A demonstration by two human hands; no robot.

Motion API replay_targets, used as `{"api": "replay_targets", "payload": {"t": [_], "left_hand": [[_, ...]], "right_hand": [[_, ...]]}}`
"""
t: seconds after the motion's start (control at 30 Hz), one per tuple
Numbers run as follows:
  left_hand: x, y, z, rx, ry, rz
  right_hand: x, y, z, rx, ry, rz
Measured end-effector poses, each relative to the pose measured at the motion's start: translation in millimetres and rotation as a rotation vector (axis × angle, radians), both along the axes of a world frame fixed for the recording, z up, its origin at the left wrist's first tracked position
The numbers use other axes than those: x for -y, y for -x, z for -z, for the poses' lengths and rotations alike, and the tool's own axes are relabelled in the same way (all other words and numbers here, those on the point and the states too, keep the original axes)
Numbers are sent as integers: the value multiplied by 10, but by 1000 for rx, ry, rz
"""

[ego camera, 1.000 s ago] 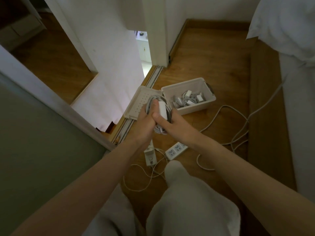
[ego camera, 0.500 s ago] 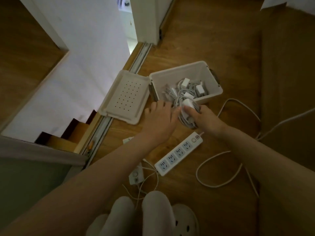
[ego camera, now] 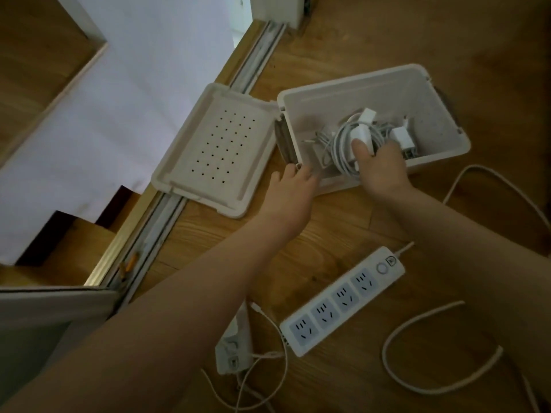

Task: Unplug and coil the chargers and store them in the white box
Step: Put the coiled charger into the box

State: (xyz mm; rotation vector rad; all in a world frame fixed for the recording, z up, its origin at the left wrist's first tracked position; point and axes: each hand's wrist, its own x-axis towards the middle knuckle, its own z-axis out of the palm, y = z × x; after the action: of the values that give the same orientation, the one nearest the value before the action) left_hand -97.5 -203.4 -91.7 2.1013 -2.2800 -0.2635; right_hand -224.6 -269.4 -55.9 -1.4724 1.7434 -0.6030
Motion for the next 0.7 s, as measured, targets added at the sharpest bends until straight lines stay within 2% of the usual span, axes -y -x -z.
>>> {"api": "replay_targets", "payload": {"t": [0.2,0.33,0.43,0.53,0.63,0.67,0.7], "left_hand": [[-18,-20,129,-95,75,52],[-231,-50,141,-105,101,145],[-369,-144,143,-83,180,173],[-457,-228,166,-48,280,151],[-489,-254,157,-9,298,145],[-489,-248,156,-12,291,141],[-494,-240,154,-16,288,136]], "right_hand": [[121,-149,212,-26,67,6],[43,-302,271,-16,-15,-140],[-36,-393,316,-183,-96,-290],[-112,-430,332,-350,-87,-371],[-227,-449,353,-633,-9,-415],[-265,-455,353,-695,46,-437],[-294,-457,359,-676,85,-435]]}}
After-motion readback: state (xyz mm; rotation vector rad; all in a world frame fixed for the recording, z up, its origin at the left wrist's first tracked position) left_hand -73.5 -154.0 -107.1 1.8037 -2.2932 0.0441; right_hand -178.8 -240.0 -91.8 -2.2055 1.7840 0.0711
